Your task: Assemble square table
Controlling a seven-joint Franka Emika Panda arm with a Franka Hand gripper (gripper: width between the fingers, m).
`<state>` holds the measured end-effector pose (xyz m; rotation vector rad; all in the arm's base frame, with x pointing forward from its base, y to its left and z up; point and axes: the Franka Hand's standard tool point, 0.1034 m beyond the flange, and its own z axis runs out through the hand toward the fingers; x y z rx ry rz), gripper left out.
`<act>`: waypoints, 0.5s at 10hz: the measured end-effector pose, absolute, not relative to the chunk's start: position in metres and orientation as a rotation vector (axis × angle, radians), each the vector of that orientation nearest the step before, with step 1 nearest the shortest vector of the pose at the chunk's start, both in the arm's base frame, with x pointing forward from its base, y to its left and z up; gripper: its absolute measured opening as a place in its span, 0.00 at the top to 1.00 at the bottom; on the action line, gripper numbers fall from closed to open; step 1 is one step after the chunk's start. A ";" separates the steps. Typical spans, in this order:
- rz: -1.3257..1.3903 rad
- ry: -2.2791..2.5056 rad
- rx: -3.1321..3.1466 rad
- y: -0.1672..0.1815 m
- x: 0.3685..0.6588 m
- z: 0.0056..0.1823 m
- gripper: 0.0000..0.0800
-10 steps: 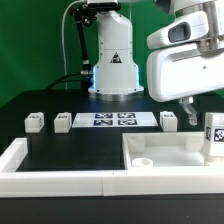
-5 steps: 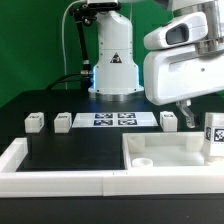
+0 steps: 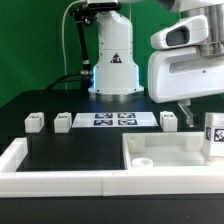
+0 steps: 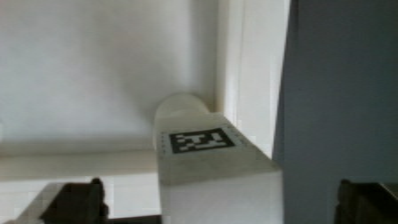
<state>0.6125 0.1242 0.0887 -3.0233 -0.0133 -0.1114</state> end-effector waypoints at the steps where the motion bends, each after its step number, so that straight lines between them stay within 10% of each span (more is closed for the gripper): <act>1: -0.113 -0.015 -3.025 0.125 0.613 0.089 0.19; 3: -0.113 -0.024 -3.025 0.127 0.611 0.086 0.19; 5: -0.114 -0.030 -3.025 0.129 0.611 0.087 0.52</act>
Offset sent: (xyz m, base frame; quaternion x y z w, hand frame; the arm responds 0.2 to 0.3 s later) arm 0.0043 0.0069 -0.0023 -0.0177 0.0073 -0.0090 0.9998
